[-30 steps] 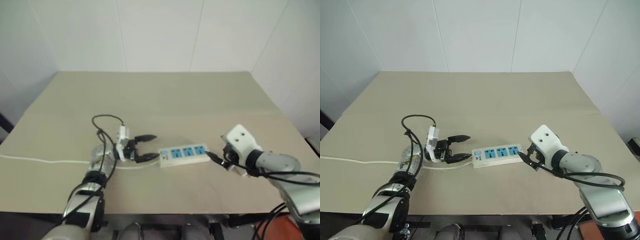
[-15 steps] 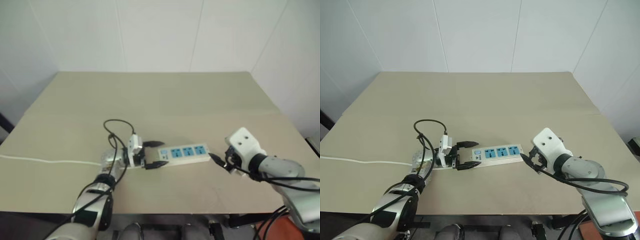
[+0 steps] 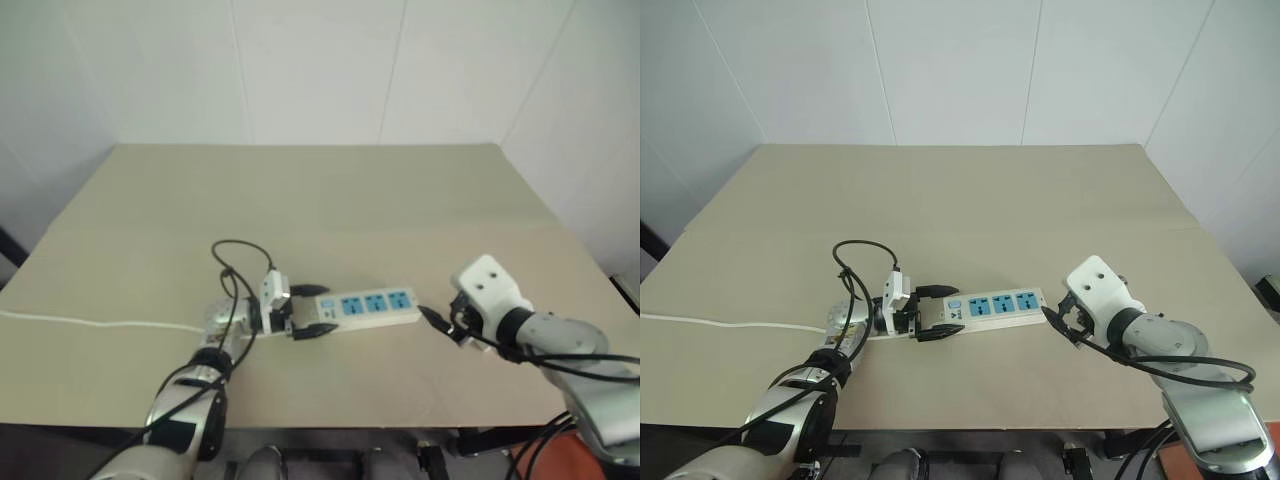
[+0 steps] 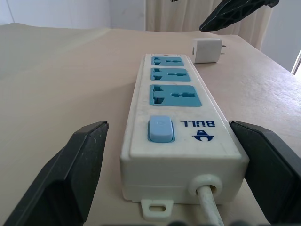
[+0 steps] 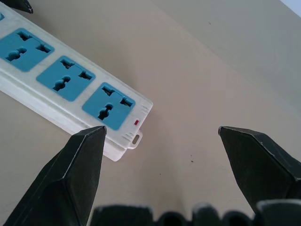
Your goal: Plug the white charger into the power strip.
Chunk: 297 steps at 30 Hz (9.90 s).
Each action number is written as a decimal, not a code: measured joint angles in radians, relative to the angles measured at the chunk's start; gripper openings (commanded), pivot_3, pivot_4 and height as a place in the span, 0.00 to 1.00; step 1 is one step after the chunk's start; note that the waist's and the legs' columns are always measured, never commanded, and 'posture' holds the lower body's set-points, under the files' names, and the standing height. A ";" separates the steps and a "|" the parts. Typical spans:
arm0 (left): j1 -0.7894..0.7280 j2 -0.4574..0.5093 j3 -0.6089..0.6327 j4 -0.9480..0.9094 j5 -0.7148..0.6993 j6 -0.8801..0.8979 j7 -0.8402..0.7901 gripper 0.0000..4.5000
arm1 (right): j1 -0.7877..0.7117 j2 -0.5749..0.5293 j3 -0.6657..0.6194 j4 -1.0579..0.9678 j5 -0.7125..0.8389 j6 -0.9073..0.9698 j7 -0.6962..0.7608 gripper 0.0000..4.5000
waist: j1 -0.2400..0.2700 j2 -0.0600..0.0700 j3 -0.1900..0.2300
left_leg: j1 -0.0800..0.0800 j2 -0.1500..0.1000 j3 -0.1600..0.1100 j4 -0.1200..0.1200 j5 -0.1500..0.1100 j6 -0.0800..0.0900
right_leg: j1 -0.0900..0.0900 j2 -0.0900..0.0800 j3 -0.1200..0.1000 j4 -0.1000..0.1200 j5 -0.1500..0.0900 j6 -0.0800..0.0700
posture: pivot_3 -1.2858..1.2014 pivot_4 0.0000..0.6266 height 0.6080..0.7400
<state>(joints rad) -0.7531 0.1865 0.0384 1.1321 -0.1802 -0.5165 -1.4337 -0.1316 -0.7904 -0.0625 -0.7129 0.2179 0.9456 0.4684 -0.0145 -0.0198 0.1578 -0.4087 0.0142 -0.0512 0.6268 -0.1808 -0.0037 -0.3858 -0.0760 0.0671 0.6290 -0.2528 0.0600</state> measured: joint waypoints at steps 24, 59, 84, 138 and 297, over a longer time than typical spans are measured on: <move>0.023 0.070 -0.106 -0.098 -0.018 -0.003 -0.157 0.72 | -0.585 -0.349 0.208 0.316 0.274 0.651 0.273 1.00 | -0.004 0.001 -0.001 | 0.000 0.001 0.000 -0.002 0.000 0.000 | -0.001 0.000 0.000 -0.001 0.000 -0.001 | 0.52 0.24 1.00; 0.211 0.080 -0.192 -0.411 -0.088 0.112 -0.139 0.72 | -0.747 -0.272 0.563 0.758 0.186 0.550 0.355 1.00 | 0.002 0.003 -0.002 | -0.002 0.000 0.000 0.000 0.000 0.000 | -0.003 -0.001 0.000 0.000 0.000 -0.001 | 0.52 0.24 1.00; 0.201 0.084 -0.198 -0.397 -0.088 0.104 -0.134 0.72 | -0.686 -0.276 0.560 0.714 0.186 0.563 0.318 0.24 | 0.001 0.003 -0.003 | -0.002 0.000 0.000 0.000 0.000 0.000 | -0.003 -0.001 0.000 0.000 0.000 -0.001 | 0.52 0.24 1.00; 0.236 0.215 -0.214 -0.553 -0.055 0.281 0.069 0.72 | -0.560 0.607 0.083 1.510 0.185 -1.092 1.014 0.24 | -0.037 0.000 -0.012 | 0.011 0.004 -0.001 -0.003 0.000 0.000 | 0.007 0.006 0.002 0.003 0.001 -0.003 | 0.52 0.24 1.00; 0.273 0.647 -0.061 -0.655 -0.179 0.490 -0.173 1.00 | -0.287 -0.241 0.106 1.072 0.378 -1.155 1.093 1.00 | -0.021 0.003 0.007 | 0.005 0.018 0.003 -0.019 -0.011 -0.005 | -0.006 0.016 0.000 -0.004 -0.016 -0.018 | 0.52 0.24 1.00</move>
<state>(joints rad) -0.4798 0.8338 -0.0230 0.4773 -0.3596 -0.0268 -1.6070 -0.4189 -1.0316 0.0437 0.3595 0.5958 -0.2093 1.5612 -0.0358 -0.0170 0.1649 -0.4041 0.0324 -0.0484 0.6075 -0.1922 -0.0089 -0.3916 -0.0602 0.0673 0.6247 -0.2683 0.0422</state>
